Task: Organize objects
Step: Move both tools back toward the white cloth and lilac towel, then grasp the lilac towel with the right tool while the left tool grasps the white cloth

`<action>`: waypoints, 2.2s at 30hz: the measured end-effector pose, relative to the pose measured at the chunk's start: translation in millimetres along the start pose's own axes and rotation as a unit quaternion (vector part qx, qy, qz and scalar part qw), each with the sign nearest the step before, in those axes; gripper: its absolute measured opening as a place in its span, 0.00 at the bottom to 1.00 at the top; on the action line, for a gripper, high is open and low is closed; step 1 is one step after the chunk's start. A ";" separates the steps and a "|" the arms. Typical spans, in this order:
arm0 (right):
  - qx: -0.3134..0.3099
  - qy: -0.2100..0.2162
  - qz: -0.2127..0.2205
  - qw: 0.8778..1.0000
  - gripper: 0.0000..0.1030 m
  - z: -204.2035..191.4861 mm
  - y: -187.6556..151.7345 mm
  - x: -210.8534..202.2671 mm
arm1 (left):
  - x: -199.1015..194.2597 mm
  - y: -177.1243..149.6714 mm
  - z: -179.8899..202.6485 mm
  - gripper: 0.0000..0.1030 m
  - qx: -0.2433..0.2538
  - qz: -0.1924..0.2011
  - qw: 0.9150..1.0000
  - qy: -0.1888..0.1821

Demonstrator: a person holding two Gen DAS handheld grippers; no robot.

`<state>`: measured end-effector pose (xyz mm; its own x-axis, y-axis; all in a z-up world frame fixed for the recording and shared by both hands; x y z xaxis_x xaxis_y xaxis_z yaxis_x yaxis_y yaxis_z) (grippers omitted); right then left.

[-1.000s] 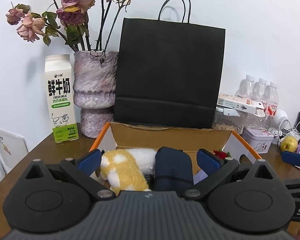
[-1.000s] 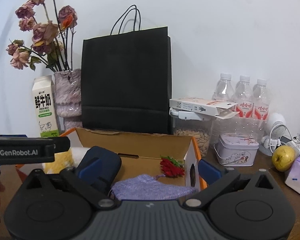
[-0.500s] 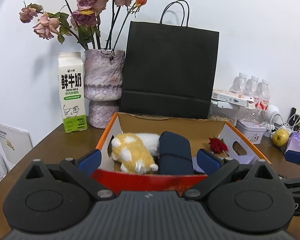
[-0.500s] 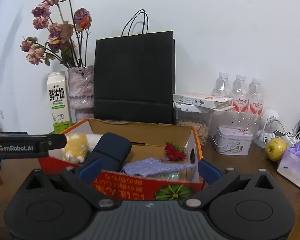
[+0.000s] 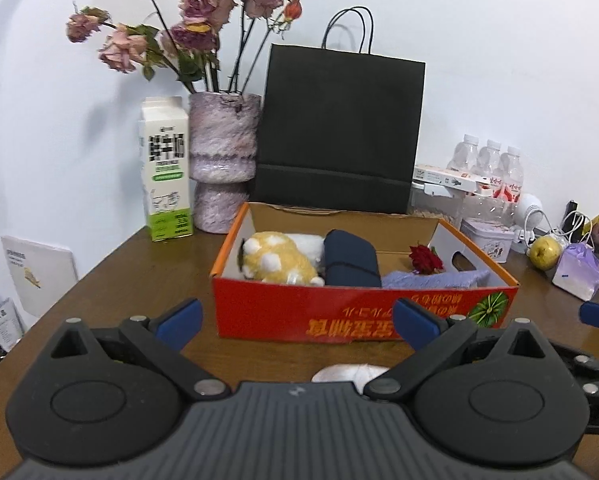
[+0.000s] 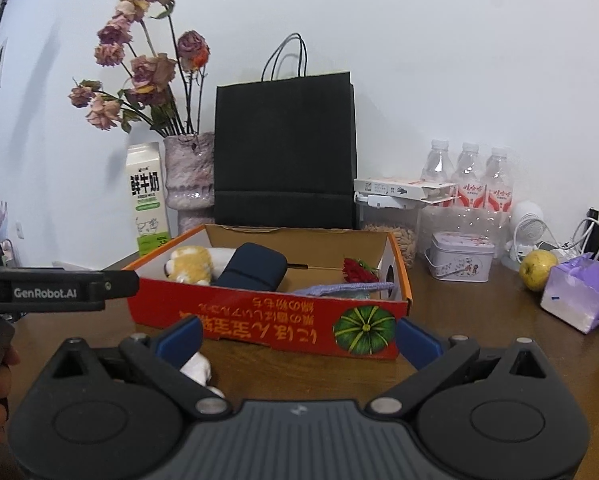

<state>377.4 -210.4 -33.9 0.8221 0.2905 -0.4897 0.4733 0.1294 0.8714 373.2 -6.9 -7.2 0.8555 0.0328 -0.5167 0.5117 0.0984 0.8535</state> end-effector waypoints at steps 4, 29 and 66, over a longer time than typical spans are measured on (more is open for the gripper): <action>-0.002 0.001 0.008 1.000 1.00 -5.0 -11.0 -17.5 | -12.5 -11.9 -2.4 1.00 0.004 -0.003 1.000 -0.004; 0.004 -0.006 -0.043 0.999 1.00 -22.1 -70.2 -29.4 | -41.9 -59.9 -29.6 1.00 0.012 -0.045 0.999 -0.020; 0.003 -0.075 0.002 0.997 0.29 0.6 -69.4 -46.8 | -11.0 -76.7 0.7 1.00 0.051 -0.116 0.991 -0.050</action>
<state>306.3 -233.6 -71.5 0.8621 0.1451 -0.4856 0.4711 0.1234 0.8734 324.6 -15.5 -66.9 0.7147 -0.0787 -0.6949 0.6965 -0.0094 0.7175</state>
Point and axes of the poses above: each gripper's, at about its wrist camera, not at the fingertips, and x roughly the way its jaws point, z to its right, y to its top, the point moved 5 cm from there along x, roughly the way its jaws point, and after that the axes turned 9 degrees about -z, right-handed, at the moved point
